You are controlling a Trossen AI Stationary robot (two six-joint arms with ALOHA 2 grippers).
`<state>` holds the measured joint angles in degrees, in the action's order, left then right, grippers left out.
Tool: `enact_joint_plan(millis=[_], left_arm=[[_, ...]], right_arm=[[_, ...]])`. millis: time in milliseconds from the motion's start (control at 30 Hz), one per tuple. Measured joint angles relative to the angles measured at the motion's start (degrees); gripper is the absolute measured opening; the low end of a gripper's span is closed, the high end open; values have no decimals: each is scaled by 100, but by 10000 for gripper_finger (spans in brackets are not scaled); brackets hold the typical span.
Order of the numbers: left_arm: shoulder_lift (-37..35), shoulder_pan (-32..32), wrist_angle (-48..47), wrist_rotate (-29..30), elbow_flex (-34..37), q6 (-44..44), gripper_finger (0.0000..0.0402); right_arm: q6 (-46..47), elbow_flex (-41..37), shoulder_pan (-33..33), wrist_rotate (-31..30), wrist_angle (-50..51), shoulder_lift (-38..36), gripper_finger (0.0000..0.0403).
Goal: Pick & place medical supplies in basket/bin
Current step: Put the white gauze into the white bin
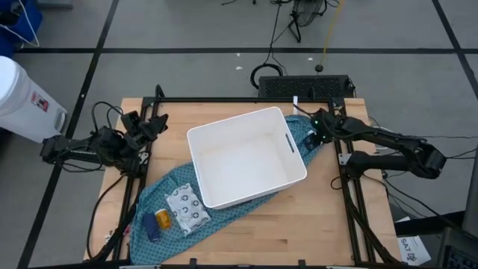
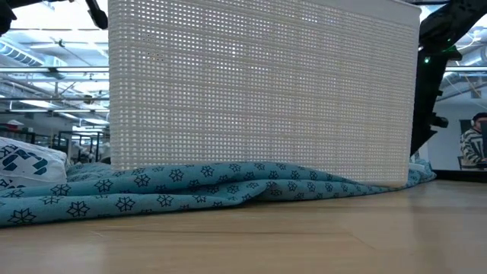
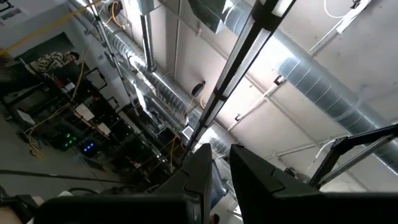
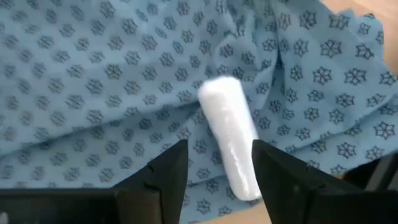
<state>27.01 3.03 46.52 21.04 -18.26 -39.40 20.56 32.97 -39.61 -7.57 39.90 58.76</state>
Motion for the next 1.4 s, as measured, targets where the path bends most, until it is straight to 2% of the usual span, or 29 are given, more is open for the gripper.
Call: enact_joint_plan(millis=[233, 367, 467, 567, 667, 900, 1200, 1400], left_arm=[[0, 0, 0, 12, 0, 5, 63], [0, 0, -2, 50, 0, 6, 63], [2, 0, -2, 50, 0, 0, 63], [1, 0, -2, 50, 0, -37, 63], [2, 2, -4, 50, 0, -39, 63], [-1, 2, -4, 50, 0, -41, 63], [-1, 0, -4, 52, 2, 7, 63], [1, 2, -9, 54, 2, 63, 63]], right_arm=[[-219, -4, -277, 21, -288, 401, 169], [-286, -4, -424, 323, -403, 736, 169], [-312, -4, -431, 327, -426, 954, 168], [-289, -4, -431, 335, -513, 995, 156], [-192, -4, -431, 412, -550, 966, 127], [74, -4, -378, 626, -536, 324, 33], [1021, 5, -378, 626, -536, -1143, 37], [1251, 309, -273, 790, -864, -2022, 34]])
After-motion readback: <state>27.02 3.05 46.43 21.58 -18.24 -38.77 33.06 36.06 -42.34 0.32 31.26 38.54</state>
